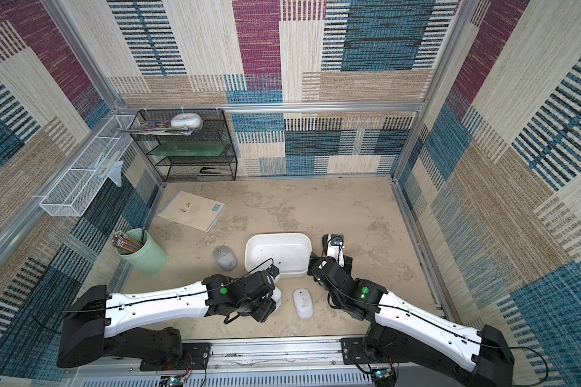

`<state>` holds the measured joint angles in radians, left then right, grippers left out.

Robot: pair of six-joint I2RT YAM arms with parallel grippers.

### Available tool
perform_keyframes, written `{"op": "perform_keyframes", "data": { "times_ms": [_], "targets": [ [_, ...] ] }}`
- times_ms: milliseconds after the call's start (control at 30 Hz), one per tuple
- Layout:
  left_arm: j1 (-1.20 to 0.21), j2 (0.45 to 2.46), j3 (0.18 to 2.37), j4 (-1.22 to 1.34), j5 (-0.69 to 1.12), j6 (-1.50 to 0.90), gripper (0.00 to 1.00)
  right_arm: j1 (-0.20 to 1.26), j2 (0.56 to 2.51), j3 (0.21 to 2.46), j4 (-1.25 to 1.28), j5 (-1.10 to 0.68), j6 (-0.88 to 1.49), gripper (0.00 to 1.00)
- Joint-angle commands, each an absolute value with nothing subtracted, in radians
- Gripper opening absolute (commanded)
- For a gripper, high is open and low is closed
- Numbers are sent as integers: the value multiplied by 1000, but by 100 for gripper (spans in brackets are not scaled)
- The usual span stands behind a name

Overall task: Take out the mouse from the storage box
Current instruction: Place the mouse at the center of the board.

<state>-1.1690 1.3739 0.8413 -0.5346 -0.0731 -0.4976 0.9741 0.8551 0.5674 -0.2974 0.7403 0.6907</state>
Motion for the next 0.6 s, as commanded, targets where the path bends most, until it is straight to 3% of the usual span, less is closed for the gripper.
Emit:
{"op": "perform_keyframes", "data": {
  "times_ms": [0, 367, 567],
  "targets": [
    [-1179, 1416, 836, -477, -49, -509, 56, 971, 853, 560, -279, 757, 697, 89],
    [-1181, 1515, 829, -416, -51, -497, 57, 965, 858, 549, -272, 737, 710, 89],
    [-1181, 1526, 836, -413, -58, -488, 71, 960, 860, 546, -275, 735, 709, 89]
  ]
}}
